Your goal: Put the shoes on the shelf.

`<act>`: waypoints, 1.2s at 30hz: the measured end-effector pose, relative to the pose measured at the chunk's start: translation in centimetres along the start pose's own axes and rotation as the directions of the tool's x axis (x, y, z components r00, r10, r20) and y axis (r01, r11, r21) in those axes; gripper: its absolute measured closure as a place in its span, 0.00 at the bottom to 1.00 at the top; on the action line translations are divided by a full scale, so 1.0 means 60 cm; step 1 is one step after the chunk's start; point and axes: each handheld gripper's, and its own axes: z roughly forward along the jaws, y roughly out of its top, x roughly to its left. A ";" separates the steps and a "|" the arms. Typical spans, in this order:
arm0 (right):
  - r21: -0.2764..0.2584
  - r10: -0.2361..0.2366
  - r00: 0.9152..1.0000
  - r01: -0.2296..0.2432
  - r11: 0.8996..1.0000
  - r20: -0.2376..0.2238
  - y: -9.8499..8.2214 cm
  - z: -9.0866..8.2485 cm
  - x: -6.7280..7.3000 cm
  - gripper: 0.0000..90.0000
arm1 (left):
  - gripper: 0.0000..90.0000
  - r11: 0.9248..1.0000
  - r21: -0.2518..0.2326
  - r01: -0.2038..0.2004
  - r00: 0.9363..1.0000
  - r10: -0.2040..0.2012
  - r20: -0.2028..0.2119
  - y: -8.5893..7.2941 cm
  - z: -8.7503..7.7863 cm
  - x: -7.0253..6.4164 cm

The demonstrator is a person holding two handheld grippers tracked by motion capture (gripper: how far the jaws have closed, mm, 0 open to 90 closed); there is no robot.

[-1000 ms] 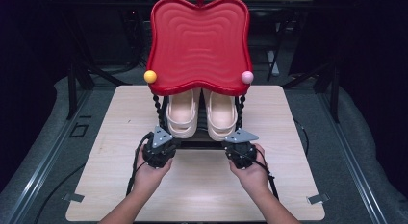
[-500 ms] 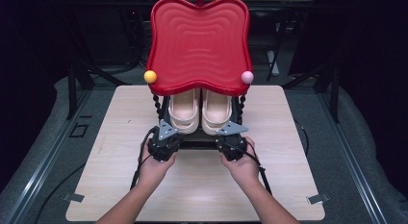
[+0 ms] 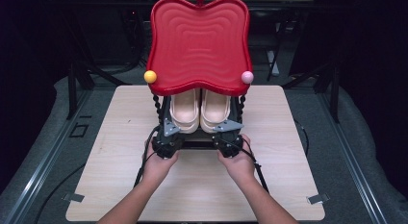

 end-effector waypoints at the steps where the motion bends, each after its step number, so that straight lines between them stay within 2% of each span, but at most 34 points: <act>1: 0.000 0.000 1.000 0.000 1.000 0.000 0.000 0.000 0.000 1.00 | 1.00 1.000 0.000 0.000 1.000 0.000 0.000 0.000 0.000 0.000; 7: 0.016 0.016 1.000 -0.016 1.000 -0.001 -0.002 0.005 -0.006 1.00 | 1.00 1.000 -0.005 0.003 1.000 -0.003 0.008 0.000 0.003 0.001; 19: -0.003 0.030 1.000 -0.030 1.000 -0.002 -0.006 0.009 -0.006 0.98 | 0.98 1.000 -0.019 -0.003 1.000 0.003 0.007 -0.002 0.003 -0.003; 21: -0.004 0.020 1.000 -0.020 1.000 -0.001 -0.006 0.006 -0.005 0.98 | 0.97 1.000 -0.024 -0.003 1.000 0.003 0.012 -0.004 0.000 -0.004; 28: -0.007 -0.004 1.000 0.004 1.000 0.009 -0.019 -0.013 -0.005 0.97 | 0.95 0.999 -0.043 0.004 1.000 -0.004 0.009 -0.023 -0.016 0.001; 36: -0.029 -0.018 1.000 0.018 0.999 0.010 -0.037 -0.045 -0.004 0.94 | 0.86 0.997 -0.079 -0.002 1.000 0.004 0.019 -0.045 -0.055 0.008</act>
